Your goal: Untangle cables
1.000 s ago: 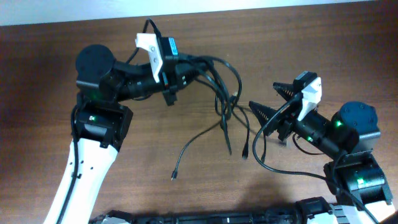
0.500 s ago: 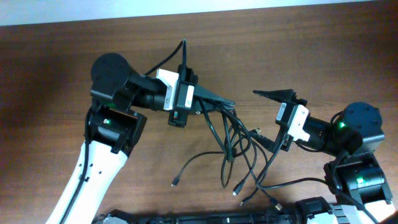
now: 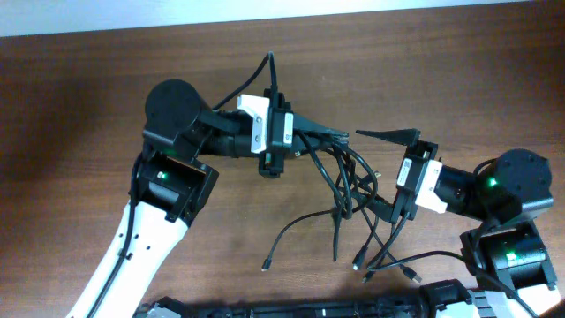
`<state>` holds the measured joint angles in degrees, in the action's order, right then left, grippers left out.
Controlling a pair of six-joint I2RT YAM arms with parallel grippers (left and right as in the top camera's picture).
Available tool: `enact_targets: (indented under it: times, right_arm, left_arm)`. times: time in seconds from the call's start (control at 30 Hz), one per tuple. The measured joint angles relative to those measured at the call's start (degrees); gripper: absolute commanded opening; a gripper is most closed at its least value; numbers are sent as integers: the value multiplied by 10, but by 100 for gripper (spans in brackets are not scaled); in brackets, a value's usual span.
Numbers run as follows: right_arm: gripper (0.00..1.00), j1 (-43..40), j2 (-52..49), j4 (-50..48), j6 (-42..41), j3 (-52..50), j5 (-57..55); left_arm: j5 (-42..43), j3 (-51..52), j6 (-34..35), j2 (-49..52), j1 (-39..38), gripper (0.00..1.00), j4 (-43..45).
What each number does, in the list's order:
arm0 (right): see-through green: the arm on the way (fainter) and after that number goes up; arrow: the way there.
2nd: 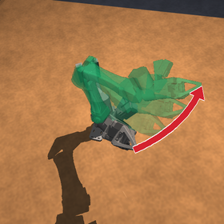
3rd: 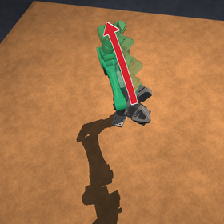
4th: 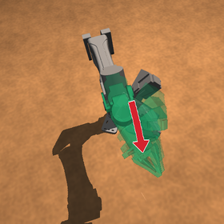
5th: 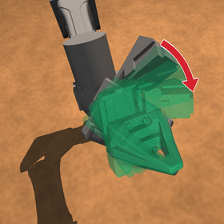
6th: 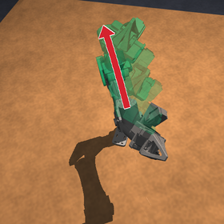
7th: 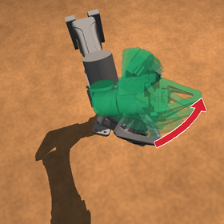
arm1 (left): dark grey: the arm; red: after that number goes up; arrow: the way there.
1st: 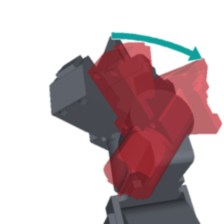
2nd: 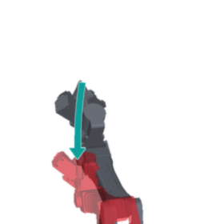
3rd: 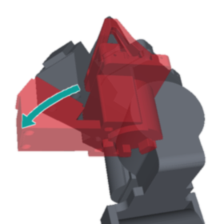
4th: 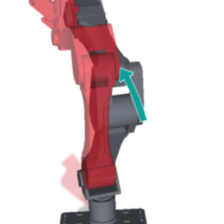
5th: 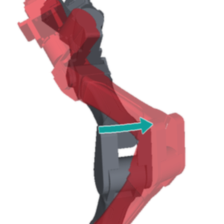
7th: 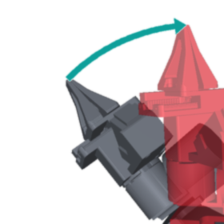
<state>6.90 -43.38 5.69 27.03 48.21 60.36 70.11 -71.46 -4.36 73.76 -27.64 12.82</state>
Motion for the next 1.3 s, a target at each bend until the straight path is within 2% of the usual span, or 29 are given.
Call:
enact_targets:
  times: [0.07,0.27,0.3,0.83,1.07,1.3]
  right_arm:
    - [92,0,0,-17,-2,0,0]
    - [95,0,0,-70,-31,0,0]
    - [100,0,0,-74,-34,0,0]
    - [99,0,0,-103,-158,0,-266]
    - [99,0,-15,-102,-211,0,-364]
    - [99,0,-89,-42,-327,0,-532]
  left_arm:
    - [-1,0,0,2,0,0,-6]
    - [-1,0,11,3,0,0,-21]
    - [-1,0,12,3,0,0,-25]
    - [-4,0,14,4,0,0,-122]
    - [59,0,14,4,0,0,-122]
    - [118,0,9,6,0,0,-122]
